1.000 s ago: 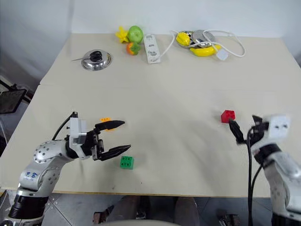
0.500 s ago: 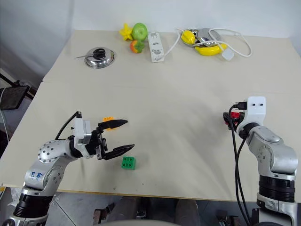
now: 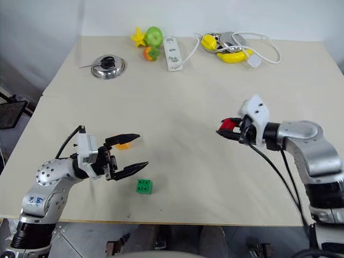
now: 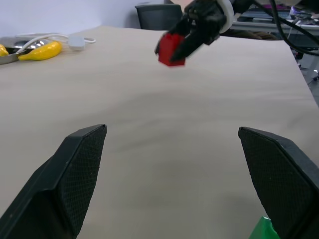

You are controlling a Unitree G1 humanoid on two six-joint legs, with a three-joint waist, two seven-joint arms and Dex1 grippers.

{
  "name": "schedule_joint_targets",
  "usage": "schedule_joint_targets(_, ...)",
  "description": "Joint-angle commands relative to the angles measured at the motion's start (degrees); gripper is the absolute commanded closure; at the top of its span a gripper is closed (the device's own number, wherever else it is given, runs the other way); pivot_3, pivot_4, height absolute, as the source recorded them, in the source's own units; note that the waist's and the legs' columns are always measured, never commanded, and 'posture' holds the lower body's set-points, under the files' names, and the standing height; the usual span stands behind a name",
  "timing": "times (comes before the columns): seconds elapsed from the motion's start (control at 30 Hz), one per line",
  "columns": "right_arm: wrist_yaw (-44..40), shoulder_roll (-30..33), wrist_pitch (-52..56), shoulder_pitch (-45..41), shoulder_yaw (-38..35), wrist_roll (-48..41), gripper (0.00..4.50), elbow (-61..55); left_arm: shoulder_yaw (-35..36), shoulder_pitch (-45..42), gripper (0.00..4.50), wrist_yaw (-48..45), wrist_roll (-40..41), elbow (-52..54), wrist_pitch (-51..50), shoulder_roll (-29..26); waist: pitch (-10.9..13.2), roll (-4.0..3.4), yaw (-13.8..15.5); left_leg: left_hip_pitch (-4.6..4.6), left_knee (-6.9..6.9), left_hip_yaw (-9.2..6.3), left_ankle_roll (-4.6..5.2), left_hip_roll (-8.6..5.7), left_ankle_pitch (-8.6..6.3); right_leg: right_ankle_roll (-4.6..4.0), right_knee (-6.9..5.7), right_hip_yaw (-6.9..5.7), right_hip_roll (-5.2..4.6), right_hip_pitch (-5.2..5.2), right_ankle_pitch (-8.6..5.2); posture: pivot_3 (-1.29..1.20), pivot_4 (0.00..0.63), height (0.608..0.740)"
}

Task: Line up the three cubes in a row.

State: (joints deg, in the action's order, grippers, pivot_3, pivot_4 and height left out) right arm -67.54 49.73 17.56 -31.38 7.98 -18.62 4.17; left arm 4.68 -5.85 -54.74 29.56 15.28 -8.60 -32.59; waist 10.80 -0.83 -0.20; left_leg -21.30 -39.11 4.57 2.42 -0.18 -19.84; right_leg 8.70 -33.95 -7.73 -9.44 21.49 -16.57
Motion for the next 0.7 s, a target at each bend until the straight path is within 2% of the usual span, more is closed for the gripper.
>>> schedule_joint_targets(0.03,-14.5,-3.7,-20.1,-5.5,4.6,4.0,2.98,13.0,0.9,-0.2,0.0,-0.9,0.4,0.0,0.7,-0.5,0.1,0.14,-0.1,0.0,0.0,0.01,0.0,-0.01,0.0,0.01,0.01,0.01,-0.01,0.0,0.0,0.0,0.15,0.74)
schedule_joint_targets(0.17,-22.3,-7.8,-27.6,-11.5,5.9,5.2,2.98,26.1,1.7,0.3,0.0,-1.0,0.7,0.9,0.1,-1.1,0.1,0.18,-0.2,-0.02,0.0,-0.01,-0.01,0.02,0.0,0.01,0.01,-0.01,-0.01,0.02,0.0,0.0,0.15,0.74)
schedule_joint_targets(0.33,-24.3,-11.0,-30.8,-16.6,5.7,6.8,2.98,37.2,3.7,2.5,0.0,-0.5,1.5,2.8,-0.9,-2.4,0.1,0.19,-0.1,-0.04,-0.03,-0.08,-0.01,0.03,0.0,0.0,0.01,-0.03,-0.03,0.0,0.01,0.0,0.15,0.74)
schedule_joint_targets(0.57,-21.7,-11.5,-32.7,-17.9,4.9,8.9,2.98,41.7,5.1,4.2,0.0,0.2,1.7,4.6,-1.7,-2.8,0.1,0.19,-0.1,-0.04,-0.03,-0.11,-0.02,0.02,0.0,-0.01,0.02,-0.03,-0.05,-0.01,0.01,0.0,0.15,0.74)
schedule_joint_targets(0.7,-24.3,-10.3,-31.3,-17.4,3.9,8.5,2.98,42.9,5.2,3.8,0.0,0.3,1.6,4.6,-2.1,-2.9,0.1,0.19,-0.1,-0.04,-0.04,-0.11,-0.02,0.02,0.0,-0.01,-0.01,-0.03,-0.05,-0.01,0.01,0.0,0.15,0.74)
